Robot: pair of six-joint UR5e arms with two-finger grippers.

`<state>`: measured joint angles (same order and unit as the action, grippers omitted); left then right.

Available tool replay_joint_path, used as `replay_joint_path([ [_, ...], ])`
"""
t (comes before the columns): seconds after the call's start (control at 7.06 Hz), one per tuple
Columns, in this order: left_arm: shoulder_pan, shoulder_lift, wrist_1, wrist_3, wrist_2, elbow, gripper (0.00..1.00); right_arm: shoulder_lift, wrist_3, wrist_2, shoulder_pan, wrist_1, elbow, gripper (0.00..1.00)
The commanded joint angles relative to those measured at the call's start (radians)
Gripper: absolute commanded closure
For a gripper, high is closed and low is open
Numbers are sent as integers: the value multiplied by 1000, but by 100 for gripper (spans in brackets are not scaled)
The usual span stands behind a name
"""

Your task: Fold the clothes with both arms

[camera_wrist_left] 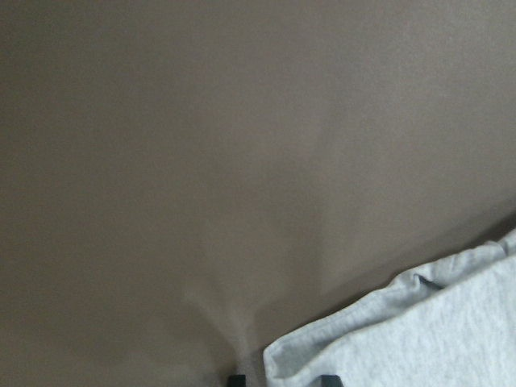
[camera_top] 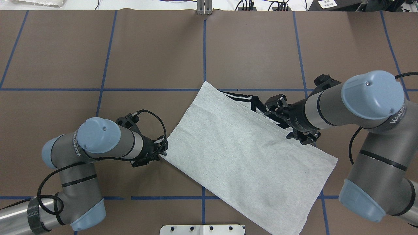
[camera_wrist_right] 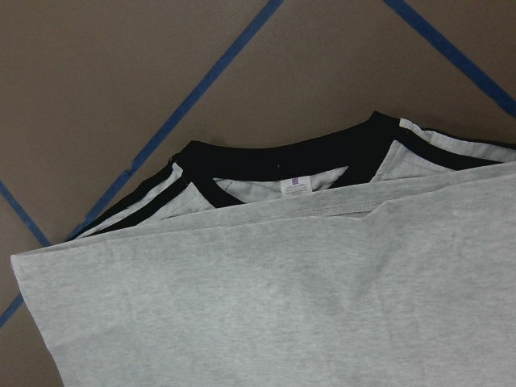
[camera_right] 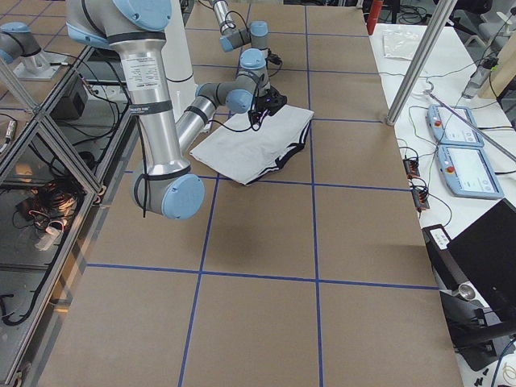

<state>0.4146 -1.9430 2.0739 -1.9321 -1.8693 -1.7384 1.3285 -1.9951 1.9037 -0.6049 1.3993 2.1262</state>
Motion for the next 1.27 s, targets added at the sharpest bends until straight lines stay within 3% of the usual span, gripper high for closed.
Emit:
replay_joint_path([
  [0.0,19,6,0,10,22,5,100,-6,-2,0,-6,1,0,0],
  [0.57,198,-32,0,334,22,71,100,-18,-10,2,-9,3,1,0],
  [0.85,332,-187,24,422,22,271,100,-18,-8,2,-12,3,1,0],
  [1.13,406,-379,154,430,24,580,100,-20,-10,2,-10,3,1,0],
])
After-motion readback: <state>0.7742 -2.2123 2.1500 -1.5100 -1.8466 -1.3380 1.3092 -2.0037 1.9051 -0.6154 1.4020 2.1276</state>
